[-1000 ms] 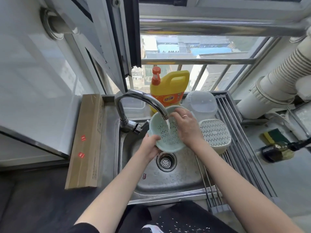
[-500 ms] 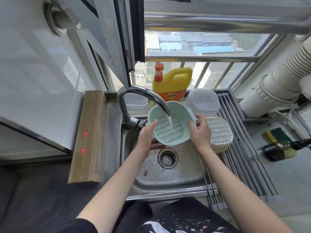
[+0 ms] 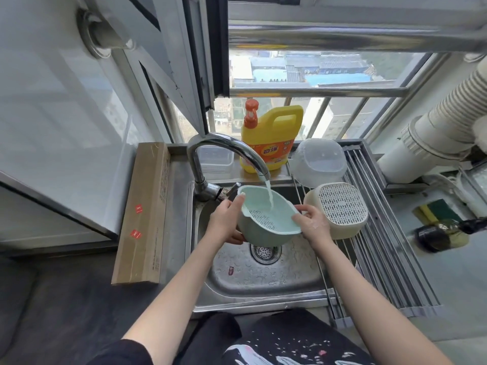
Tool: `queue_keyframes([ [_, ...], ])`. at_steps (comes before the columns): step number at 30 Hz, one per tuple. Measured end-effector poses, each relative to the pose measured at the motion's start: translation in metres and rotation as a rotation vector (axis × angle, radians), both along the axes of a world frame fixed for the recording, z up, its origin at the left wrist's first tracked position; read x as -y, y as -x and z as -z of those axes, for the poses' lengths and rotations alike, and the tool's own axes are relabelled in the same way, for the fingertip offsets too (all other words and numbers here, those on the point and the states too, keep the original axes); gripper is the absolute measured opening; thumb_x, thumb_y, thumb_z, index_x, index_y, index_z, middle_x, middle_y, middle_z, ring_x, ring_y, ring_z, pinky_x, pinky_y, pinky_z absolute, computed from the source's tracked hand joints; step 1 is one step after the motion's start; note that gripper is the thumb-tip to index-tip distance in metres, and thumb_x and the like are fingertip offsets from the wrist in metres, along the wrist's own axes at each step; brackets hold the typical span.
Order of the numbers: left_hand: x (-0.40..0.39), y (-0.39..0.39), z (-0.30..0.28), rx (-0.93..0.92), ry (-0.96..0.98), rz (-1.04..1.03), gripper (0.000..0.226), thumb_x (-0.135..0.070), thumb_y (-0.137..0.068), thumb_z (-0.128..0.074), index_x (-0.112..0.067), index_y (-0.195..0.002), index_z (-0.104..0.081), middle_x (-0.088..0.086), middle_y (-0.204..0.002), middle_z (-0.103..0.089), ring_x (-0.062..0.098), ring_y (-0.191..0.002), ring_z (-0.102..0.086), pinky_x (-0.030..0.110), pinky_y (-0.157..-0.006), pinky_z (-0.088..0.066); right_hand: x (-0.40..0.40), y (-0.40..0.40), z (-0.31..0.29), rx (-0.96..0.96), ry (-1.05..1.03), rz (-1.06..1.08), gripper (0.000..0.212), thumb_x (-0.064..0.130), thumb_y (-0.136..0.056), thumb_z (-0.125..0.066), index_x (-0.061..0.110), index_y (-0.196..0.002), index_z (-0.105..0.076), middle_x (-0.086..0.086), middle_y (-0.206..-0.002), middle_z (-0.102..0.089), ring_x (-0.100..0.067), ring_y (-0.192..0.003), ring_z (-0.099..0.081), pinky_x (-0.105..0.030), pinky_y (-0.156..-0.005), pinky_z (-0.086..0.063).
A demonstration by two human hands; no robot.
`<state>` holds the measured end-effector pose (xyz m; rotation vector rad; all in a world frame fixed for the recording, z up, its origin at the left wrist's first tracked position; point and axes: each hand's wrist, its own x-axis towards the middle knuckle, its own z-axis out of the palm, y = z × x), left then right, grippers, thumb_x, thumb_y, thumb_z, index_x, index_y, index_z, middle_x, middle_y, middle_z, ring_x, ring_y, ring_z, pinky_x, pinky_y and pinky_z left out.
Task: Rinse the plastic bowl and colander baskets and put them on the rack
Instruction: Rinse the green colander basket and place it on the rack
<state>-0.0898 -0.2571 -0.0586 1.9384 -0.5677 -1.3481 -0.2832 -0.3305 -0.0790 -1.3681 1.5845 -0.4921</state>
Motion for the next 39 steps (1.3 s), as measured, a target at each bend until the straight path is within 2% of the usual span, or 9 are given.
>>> queue_keyframes([
  [6,-0.007,-0.004,0.013,-0.315,-0.076,-0.074,0.04,-0.044,-0.094,-0.039,-0.009,-0.097,-0.059,0.016,-0.084,-0.067,0.029,-0.068,-0.068,0.037,-0.066,-0.058,0.01,0.004,-0.01,0.082,0.008,0.065,0.032,0.007,-0.081,-0.065,0.012,-0.113,-0.064,-0.008,-0.082,-0.058,-0.015,-0.07,-0.055,-0.039,-0.077,-0.052],
  [15,-0.013,0.011,0.018,-0.318,-0.083,-0.065,0.027,-0.013,-0.098,-0.031,-0.014,-0.086,-0.054,0.015,-0.082,-0.061,0.028,-0.069,-0.063,0.039,-0.065,-0.057,0.016,-0.007,-0.027,0.123,0.079,0.01,0.032,0.011,-0.079,-0.068,0.019,-0.11,-0.066,-0.003,-0.069,-0.06,-0.02,-0.073,-0.062,-0.045,-0.075,-0.054],
  [20,-0.012,0.007,0.026,-0.29,0.007,-0.018,0.024,-0.01,-0.097,-0.035,-0.009,-0.113,-0.053,0.014,-0.104,-0.06,0.024,-0.084,-0.063,0.04,-0.067,-0.059,0.014,0.0,-0.03,0.134,0.121,-0.005,0.029,0.011,-0.082,-0.069,0.022,-0.108,-0.064,0.001,-0.068,-0.053,-0.013,-0.065,-0.053,-0.03,-0.062,-0.045],
  [23,-0.011,0.006,0.035,-0.144,0.103,0.062,0.051,0.001,-0.089,-0.046,-0.016,-0.136,-0.038,0.009,-0.123,-0.055,0.022,-0.102,-0.06,0.038,-0.067,-0.059,0.013,0.01,-0.02,-0.114,0.133,-0.065,0.024,0.018,-0.085,-0.065,0.016,-0.109,-0.066,0.001,-0.077,-0.057,-0.014,-0.072,-0.054,-0.027,-0.063,-0.044],
  [25,-0.008,0.009,0.037,-0.09,0.177,0.071,0.085,0.008,-0.081,-0.052,-0.023,-0.152,-0.016,0.007,-0.126,-0.058,0.022,-0.106,-0.06,0.039,-0.076,-0.057,0.012,0.013,-0.011,-0.104,-0.093,0.011,0.028,0.01,-0.089,-0.058,0.016,-0.116,-0.062,-0.003,-0.095,-0.062,-0.021,-0.089,-0.061,-0.034,-0.065,-0.055],
  [28,-0.006,0.016,0.036,0.084,0.288,0.16,0.092,0.009,-0.081,-0.058,-0.019,-0.153,-0.008,0.003,-0.139,-0.053,0.016,-0.124,-0.052,0.028,-0.096,-0.045,0.008,0.014,-0.008,0.409,-0.549,0.319,0.03,-0.005,-0.094,-0.043,0.009,-0.113,-0.061,-0.016,-0.111,-0.06,-0.032,-0.099,-0.061,-0.044,-0.069,-0.06],
  [31,-0.011,0.017,0.036,0.445,0.452,0.269,0.083,0.012,-0.082,-0.052,-0.02,-0.152,-0.02,0.007,-0.134,-0.056,0.019,-0.12,-0.053,0.016,-0.09,-0.038,0.004,0.023,-0.003,0.914,-0.78,0.635,0.032,0.001,-0.097,-0.028,-0.003,-0.115,-0.054,-0.025,-0.115,-0.056,-0.04,-0.099,-0.058,-0.05,-0.06,-0.059],
  [35,-0.024,0.017,0.043,0.633,0.624,0.49,0.095,0.023,-0.075,-0.046,-0.03,-0.15,-0.022,0.001,-0.153,-0.034,0.018,-0.14,-0.034,0.036,-0.117,-0.028,0.005,0.024,0.009,0.68,-0.872,0.507,0.046,0.038,-0.096,-0.032,0.001,-0.115,-0.051,-0.02,-0.107,-0.059,-0.034,-0.098,-0.058,-0.048,-0.078,-0.054],
  [39,-0.032,0.017,0.049,0.896,0.849,0.771,0.09,0.024,-0.073,-0.044,-0.02,-0.149,-0.025,0.003,-0.154,-0.023,0.022,-0.143,-0.027,0.045,-0.116,-0.023,0.0,0.014,0.013,0.506,-1.043,0.355,0.039,0.05,-0.083,-0.05,0.014,-0.09,-0.064,-0.011,-0.087,-0.07,-0.029,-0.086,-0.064,-0.037,-0.09,-0.046],
])
